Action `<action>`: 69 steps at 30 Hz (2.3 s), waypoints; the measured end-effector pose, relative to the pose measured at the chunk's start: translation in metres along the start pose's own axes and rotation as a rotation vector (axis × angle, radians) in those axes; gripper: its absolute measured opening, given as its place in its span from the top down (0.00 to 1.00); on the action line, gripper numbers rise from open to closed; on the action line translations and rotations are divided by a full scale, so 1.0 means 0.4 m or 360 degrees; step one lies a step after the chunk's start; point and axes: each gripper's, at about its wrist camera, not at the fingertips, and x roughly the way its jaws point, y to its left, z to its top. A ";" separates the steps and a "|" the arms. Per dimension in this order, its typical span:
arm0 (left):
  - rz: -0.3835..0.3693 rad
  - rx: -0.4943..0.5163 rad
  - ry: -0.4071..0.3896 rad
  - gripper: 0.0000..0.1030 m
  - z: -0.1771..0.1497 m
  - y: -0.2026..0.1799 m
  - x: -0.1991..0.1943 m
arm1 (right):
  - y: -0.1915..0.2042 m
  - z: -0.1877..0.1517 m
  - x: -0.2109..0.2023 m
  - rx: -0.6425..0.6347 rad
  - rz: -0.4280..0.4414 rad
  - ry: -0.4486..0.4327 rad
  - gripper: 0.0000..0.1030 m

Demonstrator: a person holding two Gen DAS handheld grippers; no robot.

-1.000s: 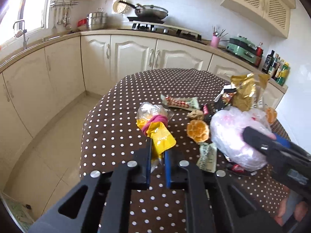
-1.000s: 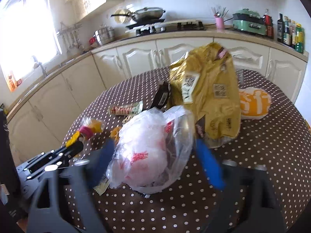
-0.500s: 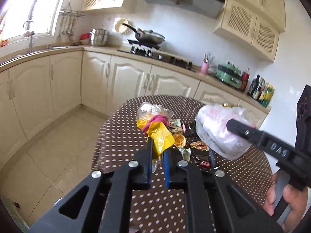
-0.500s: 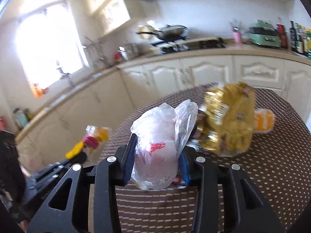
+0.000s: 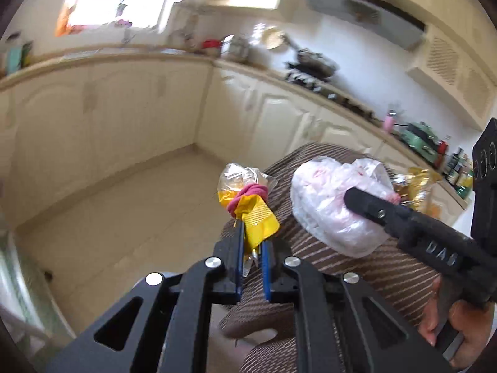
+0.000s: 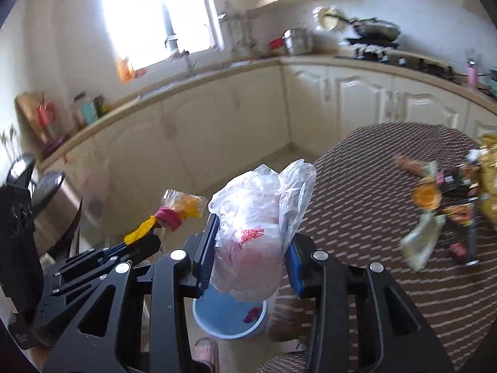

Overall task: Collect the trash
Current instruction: 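Carry both items over the blue bin and open both tools, then grasp the dark snack wrapper with the right tool while the left grasps a pale wrapper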

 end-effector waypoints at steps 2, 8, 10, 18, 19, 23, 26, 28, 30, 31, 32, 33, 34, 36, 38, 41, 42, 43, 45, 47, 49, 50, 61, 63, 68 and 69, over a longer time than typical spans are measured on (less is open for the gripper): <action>0.0077 -0.0057 0.0055 0.91 -0.035 0.068 0.013 | 0.036 -0.029 0.058 -0.0034 0.0021 0.0081 0.64; 0.0238 -0.0210 0.0284 0.91 -0.140 0.230 0.102 | 0.108 -0.125 0.249 -0.0124 0.0076 0.0352 0.64; 0.0249 -0.0266 0.0365 0.91 -0.178 0.273 0.145 | 0.120 -0.162 0.311 -0.0134 0.0089 0.0443 0.64; 0.0242 -0.0319 0.0556 0.90 -0.244 0.340 0.302 | 0.105 -0.248 0.448 -0.0114 0.0074 0.0626 0.64; 0.0246 -0.0324 0.0563 0.88 -0.245 0.348 0.318 | 0.102 -0.250 0.455 -0.0110 0.0070 0.0631 0.64; 0.0299 -0.0345 0.0576 0.60 -0.229 0.367 0.360 | 0.091 -0.257 0.483 -0.0089 0.0053 0.0649 0.64; 0.0295 -0.0380 0.0580 0.53 -0.233 0.375 0.367 | 0.090 -0.257 0.499 -0.0086 0.0051 0.0668 0.64; 0.0302 -0.0397 0.0590 0.53 -0.241 0.383 0.370 | 0.090 -0.264 0.510 -0.0088 0.0052 0.0678 0.64; 0.0315 -0.0407 0.0601 0.53 -0.254 0.387 0.361 | 0.096 -0.270 0.518 -0.0087 0.0058 0.0686 0.64; 0.0315 -0.0413 0.0604 0.53 -0.258 0.391 0.360 | 0.098 -0.272 0.521 -0.0087 0.0064 0.0692 0.64; 0.0317 -0.0423 0.0606 0.53 -0.261 0.394 0.357 | 0.099 -0.272 0.522 -0.0088 0.0066 0.0696 0.64; 0.0324 -0.0433 0.0603 0.52 -0.264 0.399 0.351 | 0.101 -0.274 0.524 -0.0091 0.0068 0.0699 0.63; 0.0329 -0.0438 0.0600 0.51 -0.266 0.399 0.348 | 0.104 -0.275 0.528 -0.0092 0.0072 0.0704 0.63; 0.0339 -0.0450 0.0595 0.51 -0.263 0.403 0.339 | 0.099 -0.275 0.530 -0.0092 0.0081 0.0707 0.63; 0.0346 -0.0454 0.0578 0.50 -0.260 0.407 0.329 | 0.101 -0.273 0.534 -0.0097 0.0082 0.0706 0.62; 0.0355 -0.0469 0.0554 0.49 -0.250 0.413 0.312 | 0.110 -0.266 0.536 -0.0097 0.0092 0.0695 0.61; 0.0354 -0.0473 0.0544 0.49 -0.245 0.415 0.307 | 0.114 -0.260 0.538 -0.0101 0.0092 0.0684 0.61; 0.0356 -0.0477 0.0534 0.49 -0.241 0.416 0.302 | 0.118 -0.259 0.539 -0.0101 0.0093 0.0678 0.61; 0.0359 -0.0486 0.0513 0.49 -0.230 0.419 0.291 | 0.124 -0.252 0.537 -0.0102 0.0097 0.0658 0.60; 0.0363 -0.0490 0.0492 0.49 -0.218 0.420 0.279 | 0.133 -0.238 0.536 -0.0102 0.0106 0.0630 0.59; 0.0374 -0.0497 0.0467 0.48 -0.205 0.422 0.263 | 0.137 -0.224 0.533 -0.0095 0.0113 0.0597 0.54; 0.0370 -0.0499 0.0457 0.48 -0.200 0.423 0.257 | 0.140 -0.217 0.530 -0.0091 0.0113 0.0586 0.52; 0.0292 -0.0413 0.0321 0.47 -0.124 0.320 0.147 | 0.128 -0.139 0.348 -0.0138 0.0024 0.0354 0.45; 0.0265 -0.0361 0.0293 0.47 -0.105 0.275 0.125 | 0.118 -0.121 0.290 -0.0150 -0.0005 0.0280 0.44; 0.0128 -0.0271 0.0195 0.42 -0.054 0.134 0.067 | 0.062 -0.085 0.088 -0.0156 -0.0149 0.0034 0.42; 0.0098 -0.0250 0.0186 0.41 -0.046 0.108 0.061 | 0.041 -0.080 0.044 -0.0144 -0.0178 -0.0014 0.41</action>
